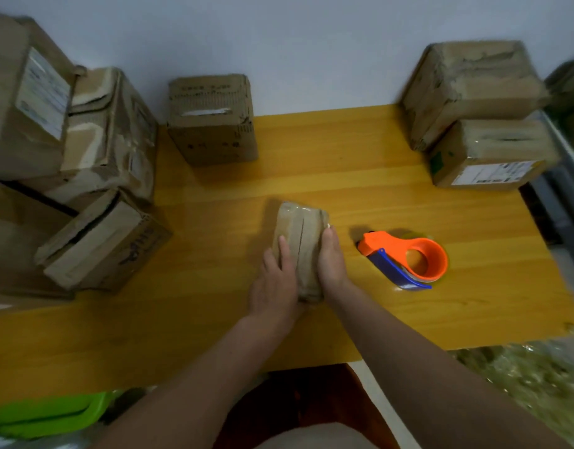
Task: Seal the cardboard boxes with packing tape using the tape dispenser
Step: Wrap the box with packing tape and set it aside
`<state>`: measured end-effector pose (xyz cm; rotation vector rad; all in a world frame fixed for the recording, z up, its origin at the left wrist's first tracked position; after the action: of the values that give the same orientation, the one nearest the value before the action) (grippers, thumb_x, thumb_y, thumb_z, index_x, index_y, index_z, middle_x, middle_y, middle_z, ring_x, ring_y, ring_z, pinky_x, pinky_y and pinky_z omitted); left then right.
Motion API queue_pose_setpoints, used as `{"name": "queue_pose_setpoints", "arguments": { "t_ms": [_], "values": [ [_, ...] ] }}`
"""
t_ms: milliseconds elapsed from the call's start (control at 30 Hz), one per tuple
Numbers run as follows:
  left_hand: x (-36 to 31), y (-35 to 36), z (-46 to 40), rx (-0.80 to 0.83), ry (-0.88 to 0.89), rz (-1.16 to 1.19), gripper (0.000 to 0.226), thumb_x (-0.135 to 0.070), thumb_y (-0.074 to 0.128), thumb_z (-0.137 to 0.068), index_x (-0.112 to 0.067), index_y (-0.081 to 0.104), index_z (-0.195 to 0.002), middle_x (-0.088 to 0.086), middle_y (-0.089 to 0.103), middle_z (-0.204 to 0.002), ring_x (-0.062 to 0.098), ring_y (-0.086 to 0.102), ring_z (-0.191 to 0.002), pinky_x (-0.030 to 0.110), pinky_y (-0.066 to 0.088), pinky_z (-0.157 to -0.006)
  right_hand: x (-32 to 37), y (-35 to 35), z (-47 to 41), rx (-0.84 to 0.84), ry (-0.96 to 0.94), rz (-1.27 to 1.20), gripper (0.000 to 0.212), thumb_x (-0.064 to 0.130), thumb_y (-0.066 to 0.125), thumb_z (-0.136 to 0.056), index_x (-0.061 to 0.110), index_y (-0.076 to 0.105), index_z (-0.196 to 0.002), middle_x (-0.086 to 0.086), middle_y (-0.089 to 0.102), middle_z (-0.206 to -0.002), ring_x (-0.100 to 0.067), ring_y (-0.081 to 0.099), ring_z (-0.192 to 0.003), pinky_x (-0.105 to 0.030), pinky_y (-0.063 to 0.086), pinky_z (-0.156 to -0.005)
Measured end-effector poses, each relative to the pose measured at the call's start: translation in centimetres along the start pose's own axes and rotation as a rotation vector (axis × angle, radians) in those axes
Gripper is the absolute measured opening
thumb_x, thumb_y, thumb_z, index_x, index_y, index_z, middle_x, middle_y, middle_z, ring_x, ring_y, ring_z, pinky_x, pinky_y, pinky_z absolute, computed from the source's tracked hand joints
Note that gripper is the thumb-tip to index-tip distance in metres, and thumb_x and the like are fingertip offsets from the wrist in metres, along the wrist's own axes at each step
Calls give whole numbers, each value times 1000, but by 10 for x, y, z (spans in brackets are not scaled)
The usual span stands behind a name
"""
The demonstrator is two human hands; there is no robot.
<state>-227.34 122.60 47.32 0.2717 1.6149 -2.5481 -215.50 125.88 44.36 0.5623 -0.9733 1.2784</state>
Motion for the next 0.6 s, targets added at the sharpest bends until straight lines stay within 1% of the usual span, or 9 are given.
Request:
{"name": "queue_pose_setpoints", "arguments": {
  "t_ms": [67, 167, 233, 300, 367, 433, 467, 533, 600],
  "values": [
    [-18, 2, -4, -34, 8, 82, 133, -57, 75, -71, -13, -25, -146, 16, 11, -144, 27, 34, -125, 34, 43, -93, 9, -18, -1, 29, -41, 136, 47, 24, 27, -103, 9, 29, -148, -8, 31, -153, -20, 28, -141, -34, 21, -116],
    [-42, 0, -14, -36, 95, 191, 126, -51, 74, -75, -15, -21, -149, 15, 13, -145, 29, 29, -129, 36, 38, -100, 26, -50, 5, 40, -139, 269, 43, 9, 36, -100, 5, 39, -143, -11, 41, -147, -22, 37, -136, -24, 25, -110],
    [-50, 0, -19, 21, 122, 248, 123, -48, 74, -77, -22, -20, -150, 13, 8, -150, 33, 24, -134, 42, 33, -106, 37, -76, 10, -6, -216, 355, 35, 4, 40, -98, 0, 53, -130, -15, 55, -133, -27, 48, -126, -28, 34, -103],
    [-52, -5, -18, 3, 141, 188, 118, -49, 73, -77, -29, -16, -151, 9, -10, -158, 35, 5, -144, 48, 19, -115, 41, -106, 13, -105, -241, 472, 28, 10, 48, -96, 0, 61, -119, -17, 62, -121, -31, 54, -116, -33, 38, -97],
    [-65, -18, -6, -147, 281, 2, 103, -50, 68, -81, -29, -2, -153, 7, -18, -159, 32, -11, -146, 47, -1, -116, 37, -135, 13, -197, -218, 642, 32, 18, 55, -94, 1, 59, -121, -19, 60, -122, -34, 50, -118, -37, 34, -99],
    [-84, -15, 12, -204, 489, -120, 81, -45, 62, -88, -25, 18, -153, 3, 0, -162, 24, -4, -148, 37, -15, -113, 27, -155, 12, -237, -181, 831, 41, 25, 59, -92, 2, 54, -125, -20, 54, -126, -36, 44, -121, -37, 27, -102],
    [-90, -9, 19, -193, 538, -116, 70, -41, 59, -91, -24, 27, -151, -1, 12, -161, 20, 3, -149, 33, -17, -112, 21, -162, 11, -233, -165, 909, 44, 28, 60, -91, 2, 51, -126, -20, 52, -127, -36, 42, -122, -37, 25, -102],
    [-92, -7, 22, -193, 502, -29, 56, -33, 54, -96, -24, 36, -147, -7, 24, -158, 14, 12, -147, 27, -11, -115, 9, -168, 10, -189, -146, 1018, 50, 31, 61, -90, 3, 47, -128, -19, 52, -127, -35, 43, -121, -37, 27, -101],
    [-95, -16, 19, -249, 428, 83, 44, -28, 50, -98, -23, 46, -142, -10, 34, -153, 13, 19, -145, 24, 4, -116, -3, -168, 8, -129, -153, 1122, 54, 35, 61, -89, 6, 45, -130, -17, 58, -122, -34, 50, -116, -37, 30, -101]
  ]
}}
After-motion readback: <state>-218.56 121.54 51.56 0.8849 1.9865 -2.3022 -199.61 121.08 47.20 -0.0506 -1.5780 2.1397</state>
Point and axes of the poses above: each hand's wrist, its own z-axis away from the middle knuckle, its own y-axis out of the palm, x = y × z, the point moved 10 cm from there along -z, towards the middle knuckle
